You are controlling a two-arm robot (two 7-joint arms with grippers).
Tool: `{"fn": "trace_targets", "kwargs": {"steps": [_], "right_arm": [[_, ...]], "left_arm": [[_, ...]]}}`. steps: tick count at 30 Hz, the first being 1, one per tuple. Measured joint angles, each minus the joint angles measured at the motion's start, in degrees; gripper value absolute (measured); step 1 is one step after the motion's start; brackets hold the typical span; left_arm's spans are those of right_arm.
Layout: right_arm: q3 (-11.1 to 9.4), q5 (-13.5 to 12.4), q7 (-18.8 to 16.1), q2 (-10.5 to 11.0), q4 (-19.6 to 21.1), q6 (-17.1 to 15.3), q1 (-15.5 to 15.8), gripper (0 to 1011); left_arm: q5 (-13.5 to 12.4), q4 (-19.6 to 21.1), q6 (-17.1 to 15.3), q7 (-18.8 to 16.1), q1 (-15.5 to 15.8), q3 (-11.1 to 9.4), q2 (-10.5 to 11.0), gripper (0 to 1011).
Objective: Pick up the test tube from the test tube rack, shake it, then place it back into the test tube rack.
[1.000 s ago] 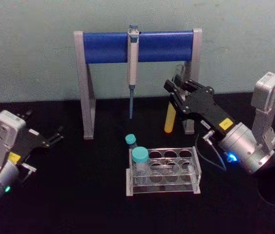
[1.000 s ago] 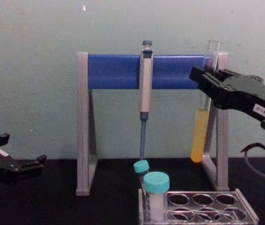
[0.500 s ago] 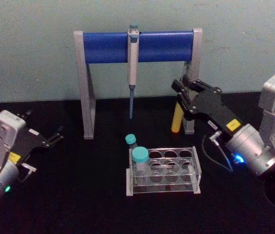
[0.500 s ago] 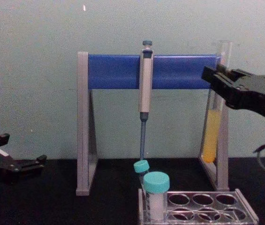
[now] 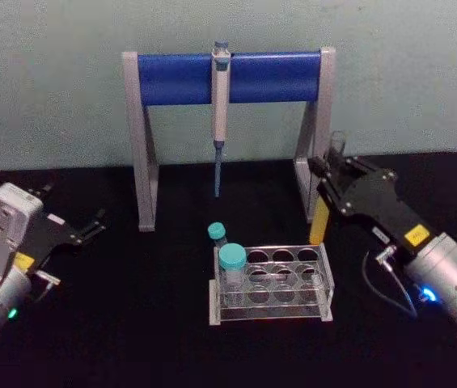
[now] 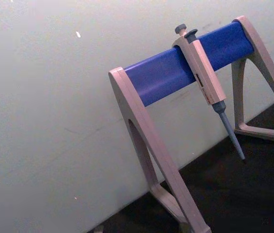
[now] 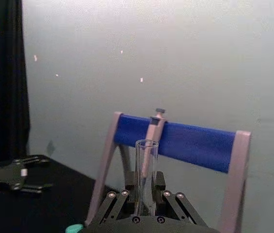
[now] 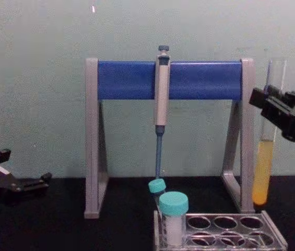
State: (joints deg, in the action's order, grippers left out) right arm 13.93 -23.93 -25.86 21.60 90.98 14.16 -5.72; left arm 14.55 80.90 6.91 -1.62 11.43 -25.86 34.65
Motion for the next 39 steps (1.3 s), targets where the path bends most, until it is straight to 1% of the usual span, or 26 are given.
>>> {"fn": "trace_targets", "kwargs": {"steps": [2, 4, 6, 7, 11, 14, 16, 17, 19, 20, 21, 24, 28, 34, 39], "right_arm": [[0.12, -0.23, -0.4, 0.16, 0.52, -0.2, 0.51, 232], [0.69, -0.56, -1.19, 0.36, 1.09, -0.63, 0.93, 232], [1.78, -1.07, -2.43, 0.4, 1.13, -1.05, 0.65, 232], [1.78, -1.07, -2.43, 0.4, 1.13, -1.05, 0.65, 232], [3.64, -1.71, -4.06, -0.14, -0.33, -1.34, -1.2, 232], [4.53, -1.96, -4.69, -0.64, -1.56, -1.32, -2.49, 232], [5.54, -2.11, -5.37, -1.35, -3.4, -1.11, -4.51, 232], [5.54, -2.11, -5.37, -1.35, -3.4, -1.11, -4.51, 232], [6.2, -2.19, -5.77, -1.96, -5.26, -0.76, -6.35, 232], [6.2, -2.19, -5.77, -1.96, -5.26, -0.76, -6.35, 232], [6.47, -2.19, -5.84, -2.3, -6.34, -0.53, -7.35, 232], [6.68, -2.09, -5.78, -2.82, -8.14, -0.08, -9.04, 232], [6.57, -1.64, -5.12, -3.17, -9.75, 0.29, -10.42, 232], [5.8, -1.15, -3.92, -3.22, -10.54, 0.61, -10.84, 232], [5.4, -1.1, -3.67, -3.18, -10.49, 0.84, -10.66, 232]], "left_arm": [[0.0, 0.0, 0.0, 0.0, 0.0, 0.0, 0.0, 1001], [0.0, 0.0, 0.0, 0.0, 0.0, 0.0, 0.0, 1001], [0.0, 0.0, 0.0, 0.0, 0.0, 0.0, 0.0, 1001], [0.0, 0.0, 0.0, 0.0, 0.0, 0.0, 0.0, 1001], [0.0, -0.01, 0.0, 0.0, 0.0, 0.0, 0.0, 1001], [0.0, 0.0, 0.0, 0.0, 0.0, 0.0, 0.0, 1001], [0.0, 0.0, 0.0, 0.0, 0.0, 0.0, 0.0, 1001], [0.0, 0.0, 0.0, 0.0, 0.0, 0.0, 0.0, 1001], [0.0, 0.0, 0.0, 0.0, 0.0, 0.0, 0.0, 1001], [0.0, 0.0, 0.0, 0.0, 0.0, 0.0, 0.0, 1002], [0.0, 0.0, 0.0, 0.0, 0.0, 0.0, 0.0, 1001], [0.0, 0.0, 0.0, 0.0, 0.0, 0.0, 0.0, 1001], [0.0, 0.0, 0.0, 0.0, 0.0, 0.0, 0.0, 1001], [0.0, 0.0, 0.0, 0.0, 0.0, 0.0, 0.0, 1001], [0.0, 0.0, 0.0, 0.0, 0.0, 0.0, 0.0, 1001]]}}
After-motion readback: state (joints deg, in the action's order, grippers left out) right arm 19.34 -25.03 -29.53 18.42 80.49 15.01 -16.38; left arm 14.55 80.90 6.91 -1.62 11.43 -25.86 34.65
